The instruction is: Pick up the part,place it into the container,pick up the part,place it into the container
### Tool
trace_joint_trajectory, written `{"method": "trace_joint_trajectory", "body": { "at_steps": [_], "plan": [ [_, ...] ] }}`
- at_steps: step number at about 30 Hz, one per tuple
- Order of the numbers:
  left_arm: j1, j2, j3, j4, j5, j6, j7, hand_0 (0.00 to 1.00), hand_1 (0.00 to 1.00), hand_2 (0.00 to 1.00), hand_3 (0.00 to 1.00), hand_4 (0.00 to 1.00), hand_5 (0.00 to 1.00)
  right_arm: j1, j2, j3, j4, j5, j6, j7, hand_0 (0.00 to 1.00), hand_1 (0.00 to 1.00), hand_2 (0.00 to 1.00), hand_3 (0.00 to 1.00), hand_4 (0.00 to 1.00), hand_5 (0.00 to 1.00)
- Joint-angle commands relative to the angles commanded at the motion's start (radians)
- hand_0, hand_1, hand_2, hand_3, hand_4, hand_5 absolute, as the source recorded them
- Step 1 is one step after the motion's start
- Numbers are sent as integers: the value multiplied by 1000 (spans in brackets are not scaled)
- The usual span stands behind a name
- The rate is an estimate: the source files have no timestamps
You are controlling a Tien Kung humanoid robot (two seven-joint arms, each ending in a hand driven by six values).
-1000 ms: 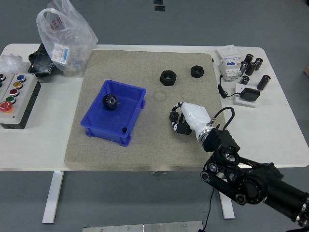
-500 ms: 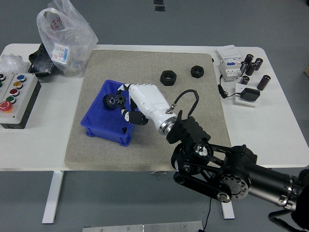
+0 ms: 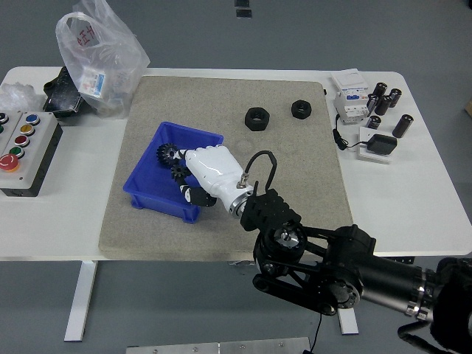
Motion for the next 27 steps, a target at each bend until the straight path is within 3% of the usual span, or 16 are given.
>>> {"method": "trace_joint_trajectory", "body": {
  "at_steps": [5, 6, 11, 12, 17, 18, 23, 24, 27],
  "plan": [
    [-2, 1, 2, 0, 0, -1, -1, 608, 632, 602, 630, 634, 271, -2, 2, -7, -2, -1, 1, -8, 262, 440, 814, 791, 550, 261],
    [-2, 1, 1, 0, 0, -1, -1, 608, 632, 602, 629, 633, 271, -3, 2, -6, -3, -2, 1, -8, 266, 440, 865, 872, 691, 343],
    [-1, 1, -2, 0, 3, -1, -1, 608, 632, 602, 629, 633, 271, -20, -3, 42, 9, -9, -14, -5, 266, 440, 865, 872, 691, 343],
    [-1, 0, -4, 0, 6, -1, -1, 608, 632, 602, 630, 633, 271, -30, -9, 66, 19, -5, -22, -1, 249, 419, 904, 950, 742, 354],
    [0, -1, -12, 0, 12, -1, -5, 608, 632, 602, 630, 633, 271, -116, -68, 201, 102, 55, -82, 54, 249, 419, 904, 950, 742, 354],
    [1, -1, -14, 0, 14, -1, -6, 608, 632, 602, 629, 632, 271, -137, -84, 236, 122, 75, -96, 74, 253, 412, 877, 912, 737, 351],
    [5, 0, -21, 0, 19, -1, -10, 608, 632, 602, 629, 632, 271, -247, -156, 418, 183, 184, -151, 179, 253, 412, 877, 912, 737, 351],
    [7, 0, -22, 0, 20, -1, -10, 608, 632, 602, 628, 631, 269, -272, -167, 459, 185, 212, -160, 204, 312, 495, 812, 837, 732, 341],
    [11, 1, -26, 0, 25, -2, -11, 608, 632, 602, 628, 631, 269, -342, -185, 568, 175, 304, -169, 284, 312, 495, 812, 837, 732, 341]
  ]
}}
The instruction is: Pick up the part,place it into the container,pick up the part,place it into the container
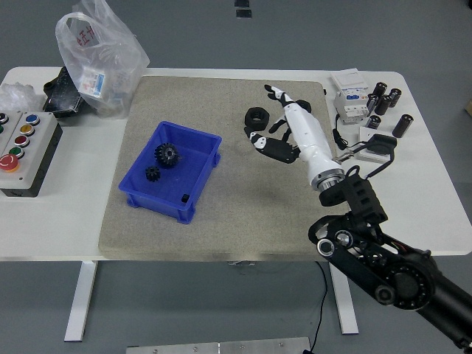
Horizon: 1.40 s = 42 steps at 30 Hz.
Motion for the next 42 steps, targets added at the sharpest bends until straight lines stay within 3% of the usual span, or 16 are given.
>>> {"method": "trace_joint_trajectory", "body": {
  "at_steps": [2, 3, 8, 9, 12, 33, 42],
  "plan": [
    [2, 1, -2, 0, 2, 0, -1, 608, 632, 602, 628, 631, 269, -50, -1, 70, -15, 68, -1, 57, 312, 495, 812, 837, 732, 341],
    [3, 2, -3, 0, 4, 0, -2, 608, 631, 602, 629, 629, 265, -76, 1, 104, -21, 103, -1, 86, 431, 626, 788, 803, 742, 360],
    [2, 4, -5, 0, 12, -2, -4, 608, 631, 602, 629, 629, 265, -188, 18, 240, -38, 243, -1, 198, 431, 626, 788, 803, 742, 360],
    [2, 4, -6, 0, 14, -2, -4, 608, 632, 602, 629, 628, 264, -206, 21, 261, -40, 264, 0, 214, 474, 645, 783, 795, 743, 369],
    [1, 6, -7, 0, 20, -4, -4, 608, 632, 602, 629, 628, 264, -250, 27, 319, -44, 324, 1, 240, 474, 645, 783, 795, 743, 369],
    [16, 35, -5, 0, 44, -11, -3, 607, 632, 603, 628, 627, 265, -284, 45, 387, -41, 353, -5, 272, 497, 658, 774, 783, 762, 399],
    [22, 42, 8, 0, 14, -9, -7, 608, 632, 603, 628, 628, 265, -293, 53, 412, -30, 345, -6, 280, 497, 660, 774, 781, 761, 400]
  ]
}}
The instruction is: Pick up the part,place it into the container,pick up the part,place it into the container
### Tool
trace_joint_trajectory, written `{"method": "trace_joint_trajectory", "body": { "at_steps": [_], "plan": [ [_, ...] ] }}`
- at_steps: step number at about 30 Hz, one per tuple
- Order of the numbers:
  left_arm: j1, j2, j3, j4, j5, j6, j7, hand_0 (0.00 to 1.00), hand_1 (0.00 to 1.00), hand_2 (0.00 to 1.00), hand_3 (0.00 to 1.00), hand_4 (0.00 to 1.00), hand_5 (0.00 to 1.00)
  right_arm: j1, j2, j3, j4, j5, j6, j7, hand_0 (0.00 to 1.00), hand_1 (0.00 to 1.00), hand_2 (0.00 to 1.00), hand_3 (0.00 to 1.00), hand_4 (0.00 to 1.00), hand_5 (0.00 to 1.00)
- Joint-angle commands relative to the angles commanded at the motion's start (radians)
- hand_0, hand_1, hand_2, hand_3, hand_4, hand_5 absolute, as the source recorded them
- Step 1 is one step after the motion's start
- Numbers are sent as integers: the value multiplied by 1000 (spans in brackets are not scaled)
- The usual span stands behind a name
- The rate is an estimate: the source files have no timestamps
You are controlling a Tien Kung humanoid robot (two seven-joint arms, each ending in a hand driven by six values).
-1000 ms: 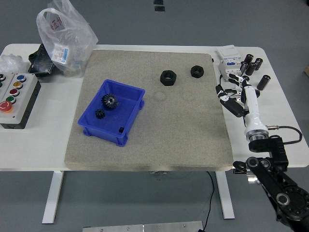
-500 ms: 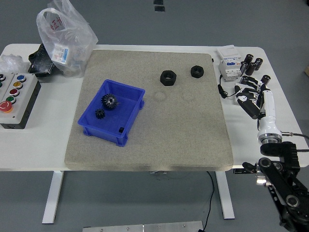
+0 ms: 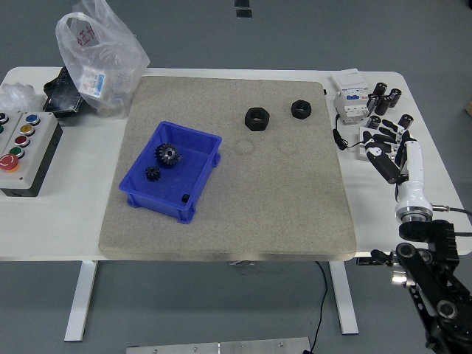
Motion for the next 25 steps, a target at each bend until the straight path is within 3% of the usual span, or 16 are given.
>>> {"method": "trace_joint_trajectory", "body": {
  "at_steps": [19, 25],
  "plan": [
    [-19, -10, 23, 0, -51, 4, -3, 608, 632, 603, 629, 631, 268, 3, -1, 61, 12, 6, 7, 6, 502, 664, 770, 775, 769, 407],
    [-29, -13, 21, 0, -43, 3, -7, 608, 632, 603, 630, 632, 269, 13, 2, 66, 4, 59, 20, 38, 504, 668, 769, 776, 774, 409]
  ]
}}
